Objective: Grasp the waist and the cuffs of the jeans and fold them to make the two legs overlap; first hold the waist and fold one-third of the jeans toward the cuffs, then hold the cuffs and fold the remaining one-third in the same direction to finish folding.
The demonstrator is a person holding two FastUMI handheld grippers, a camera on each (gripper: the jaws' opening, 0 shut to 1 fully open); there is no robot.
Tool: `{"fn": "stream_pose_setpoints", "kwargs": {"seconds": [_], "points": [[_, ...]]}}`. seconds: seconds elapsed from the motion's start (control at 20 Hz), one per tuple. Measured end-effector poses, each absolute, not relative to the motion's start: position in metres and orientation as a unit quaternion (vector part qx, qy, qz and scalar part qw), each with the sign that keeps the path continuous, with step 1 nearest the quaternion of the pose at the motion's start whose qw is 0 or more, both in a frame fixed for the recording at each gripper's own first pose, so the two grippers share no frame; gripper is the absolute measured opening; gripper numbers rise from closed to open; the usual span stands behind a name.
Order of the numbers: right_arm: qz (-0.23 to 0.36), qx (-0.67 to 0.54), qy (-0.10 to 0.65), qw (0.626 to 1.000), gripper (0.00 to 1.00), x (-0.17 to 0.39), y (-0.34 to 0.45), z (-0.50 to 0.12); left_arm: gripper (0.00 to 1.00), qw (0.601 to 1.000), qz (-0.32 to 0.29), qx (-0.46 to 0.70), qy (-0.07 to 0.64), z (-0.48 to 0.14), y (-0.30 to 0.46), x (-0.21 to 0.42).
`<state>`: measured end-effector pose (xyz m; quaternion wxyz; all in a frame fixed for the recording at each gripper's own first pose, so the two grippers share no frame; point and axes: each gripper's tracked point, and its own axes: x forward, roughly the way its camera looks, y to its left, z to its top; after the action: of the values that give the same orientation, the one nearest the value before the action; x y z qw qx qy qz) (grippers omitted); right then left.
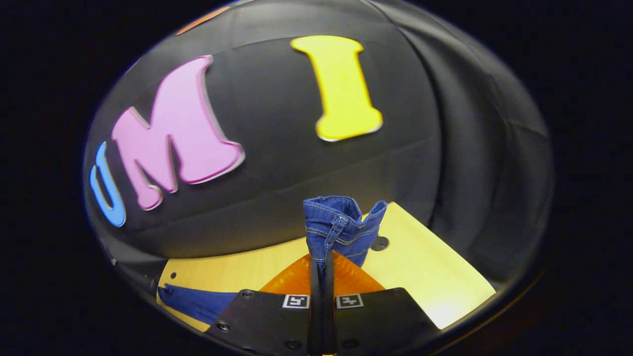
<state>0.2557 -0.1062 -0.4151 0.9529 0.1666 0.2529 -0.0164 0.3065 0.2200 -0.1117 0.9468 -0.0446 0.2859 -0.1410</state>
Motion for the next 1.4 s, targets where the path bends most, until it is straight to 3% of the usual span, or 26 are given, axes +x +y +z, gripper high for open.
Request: {"fn": "stream_pose_setpoints", "kwargs": {"seconds": [0.15, 0.2, 0.25, 0.35, 0.75, 0.9, 0.95, 1.0, 1.15, 1.2, 1.25, 1.3, 1.4], "points": [[0.054, 0.174, 0.252, 0.950, 0.04, 0.258, -0.104, -0.426, 0.96, 0.946, -0.142, -0.055, 0.286, -0.113, 0.228, 0.300], [0.077, 0.177, 0.254, 0.948, 0.00, 0.256, -0.104, -0.429, 0.96, 0.946, -0.142, -0.054, 0.287, -0.117, 0.231, 0.297], [0.098, 0.181, 0.260, 0.943, 0.05, 0.256, -0.102, -0.434, 0.96, 0.945, -0.141, -0.054, 0.289, -0.120, 0.235, 0.295], [0.135, 0.185, 0.285, 0.931, 0.04, 0.256, -0.101, -0.454, 0.96, 0.942, -0.134, -0.072, 0.299, -0.132, 0.242, 0.294], [0.214, 0.134, 0.449, 0.857, 0.05, 0.241, -0.096, -0.596, 0.97, 0.907, -0.069, -0.181, 0.373, -0.223, 0.260, 0.311], [0.228, 0.131, 0.472, 0.841, 0.07, 0.247, -0.098, -0.610, 0.97, 0.893, -0.057, -0.205, 0.396, -0.257, 0.259, 0.319], [0.242, 0.150, 0.470, 0.836, 0.13, 0.249, -0.098, -0.604, 0.97, 0.891, -0.055, -0.204, 0.403, -0.265, 0.258, 0.323], [0.261, 0.180, 0.469, 0.825, 0.26, 0.243, -0.092, -0.585, 0.97, 0.889, -0.053, -0.203, 0.406, -0.272, 0.258, 0.328], [0.278, 0.175, 0.427, 0.842, 0.97, 0.247, -0.098, -0.548, 0.97, 0.887, -0.043, -0.198, 0.414, -0.288, 0.261, 0.344], [0.284, 0.172, 0.413, 0.848, 0.97, 0.247, -0.101, -0.533, 0.92, 0.887, -0.037, -0.194, 0.418, -0.295, 0.264, 0.349], [0.288, 0.166, 0.405, 0.852, 0.97, 0.246, -0.106, -0.524, 0.97, 0.887, -0.031, -0.191, 0.420, -0.301, 0.268, 0.355], [0.292, 0.159, 0.396, 0.856, 0.97, 0.246, -0.112, -0.515, 0.92, 0.888, -0.026, -0.188, 0.419, -0.304, 0.273, 0.362], [0.298, 0.144, 0.377, 0.865, 0.97, 0.249, -0.125, -0.500, 0.97, 0.889, -0.004, -0.181, 0.421, -0.313, 0.279, 0.380]]}}
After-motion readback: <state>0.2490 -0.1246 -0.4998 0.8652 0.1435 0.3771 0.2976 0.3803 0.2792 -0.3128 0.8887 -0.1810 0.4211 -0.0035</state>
